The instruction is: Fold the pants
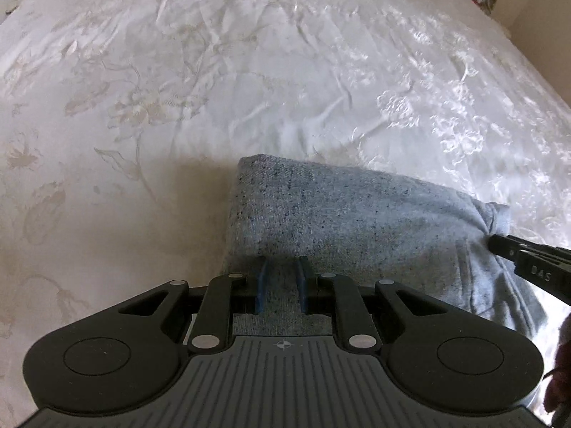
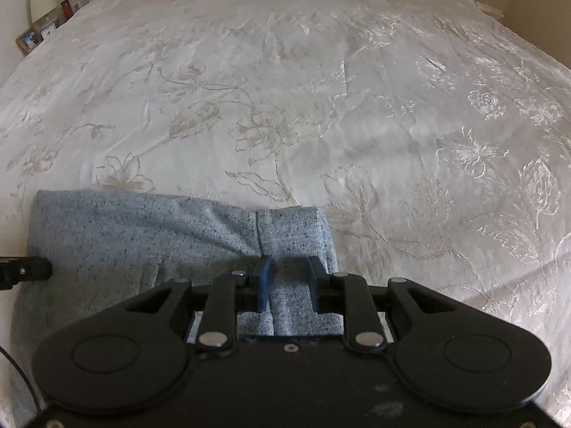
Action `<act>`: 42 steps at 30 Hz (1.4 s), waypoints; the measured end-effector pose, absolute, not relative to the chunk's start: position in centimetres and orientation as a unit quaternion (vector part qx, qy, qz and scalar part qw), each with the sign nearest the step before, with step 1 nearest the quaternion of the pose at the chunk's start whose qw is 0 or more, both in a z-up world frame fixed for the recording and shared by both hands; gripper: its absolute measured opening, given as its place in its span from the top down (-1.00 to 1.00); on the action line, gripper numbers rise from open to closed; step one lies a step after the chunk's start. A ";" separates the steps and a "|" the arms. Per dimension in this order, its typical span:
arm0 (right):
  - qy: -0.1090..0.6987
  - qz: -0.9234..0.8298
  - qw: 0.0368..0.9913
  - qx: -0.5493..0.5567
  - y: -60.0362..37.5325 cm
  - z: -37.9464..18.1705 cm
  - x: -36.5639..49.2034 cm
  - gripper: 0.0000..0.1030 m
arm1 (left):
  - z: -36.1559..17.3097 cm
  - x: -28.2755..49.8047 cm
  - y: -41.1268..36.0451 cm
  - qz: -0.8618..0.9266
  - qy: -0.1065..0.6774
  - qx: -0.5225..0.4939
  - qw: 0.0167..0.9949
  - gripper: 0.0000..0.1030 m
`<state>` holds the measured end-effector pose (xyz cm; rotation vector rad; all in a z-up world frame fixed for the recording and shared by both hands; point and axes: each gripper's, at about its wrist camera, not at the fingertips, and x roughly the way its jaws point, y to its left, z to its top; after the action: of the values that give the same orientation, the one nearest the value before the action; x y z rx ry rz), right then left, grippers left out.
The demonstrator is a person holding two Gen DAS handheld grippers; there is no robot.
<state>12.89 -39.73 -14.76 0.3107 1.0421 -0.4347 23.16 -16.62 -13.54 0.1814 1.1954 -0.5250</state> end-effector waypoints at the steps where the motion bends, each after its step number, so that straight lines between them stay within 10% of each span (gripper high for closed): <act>1: 0.487 -0.210 0.835 0.149 -39.5 -14.0 12.4 0.57 | -13.0 22.9 -16.4 -0.247 0.551 0.085 0.793 0.68; 22: 0.429 -0.254 0.852 0.157 -22.9 0.8 -0.6 0.42 | 2.0 9.6 -4.3 -0.262 0.449 0.078 0.851 0.59; 42: 0.416 -0.258 0.863 0.127 -14.8 6.9 -8.9 0.22 | 4.2 3.4 -0.5 -0.213 0.482 0.111 0.843 0.59</act>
<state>-8.89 -14.83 6.88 0.2656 0.8716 -0.5420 3.43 -0.47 4.17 0.2341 1.0180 -0.4503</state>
